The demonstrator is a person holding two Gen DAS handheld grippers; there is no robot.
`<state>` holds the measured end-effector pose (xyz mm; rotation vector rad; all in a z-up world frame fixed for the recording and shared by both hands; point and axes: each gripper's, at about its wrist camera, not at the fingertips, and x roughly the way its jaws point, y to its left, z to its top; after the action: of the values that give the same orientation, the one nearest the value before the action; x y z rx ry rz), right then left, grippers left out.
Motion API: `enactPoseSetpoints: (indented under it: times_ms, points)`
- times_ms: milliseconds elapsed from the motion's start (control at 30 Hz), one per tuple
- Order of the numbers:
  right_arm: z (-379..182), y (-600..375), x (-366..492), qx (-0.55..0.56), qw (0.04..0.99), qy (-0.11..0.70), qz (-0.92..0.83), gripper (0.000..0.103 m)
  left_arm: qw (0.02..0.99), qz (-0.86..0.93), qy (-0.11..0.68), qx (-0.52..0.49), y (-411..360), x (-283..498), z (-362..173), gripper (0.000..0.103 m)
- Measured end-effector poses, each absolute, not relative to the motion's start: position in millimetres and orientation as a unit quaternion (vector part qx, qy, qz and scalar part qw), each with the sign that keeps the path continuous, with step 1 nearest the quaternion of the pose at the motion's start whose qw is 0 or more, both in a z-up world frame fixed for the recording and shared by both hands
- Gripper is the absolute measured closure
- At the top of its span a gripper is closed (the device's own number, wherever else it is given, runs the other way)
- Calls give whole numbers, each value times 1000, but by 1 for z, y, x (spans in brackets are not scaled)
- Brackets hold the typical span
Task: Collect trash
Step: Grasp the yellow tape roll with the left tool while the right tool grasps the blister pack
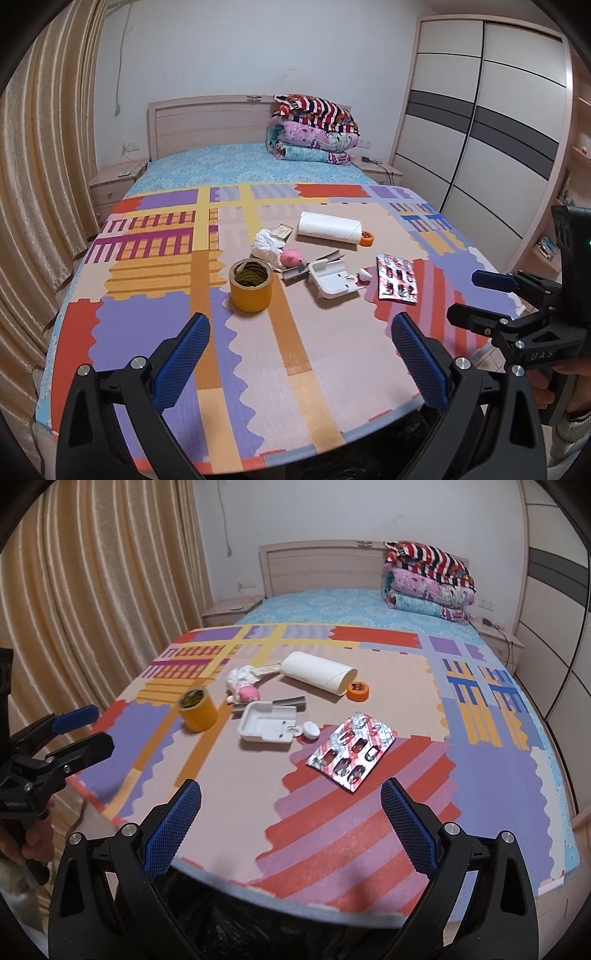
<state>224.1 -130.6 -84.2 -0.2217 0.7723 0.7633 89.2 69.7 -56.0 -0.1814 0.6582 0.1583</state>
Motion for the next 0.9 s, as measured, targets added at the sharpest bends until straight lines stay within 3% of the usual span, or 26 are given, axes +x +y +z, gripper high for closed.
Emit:
enactPoseSetpoints:
  times_ms: [533,600,900]
  points:
    - [-135,-102,291,-104,857,411,294,5,918,111,356,-134,116,149,-103,8]
    - [-138,-99,295,-103,860,410,285,10,916,113,359,-138,118,154,-107,8]
    - [-150,-89,309,-110,863,416,264,11,912,119,364,-143,126,174,-120,8]
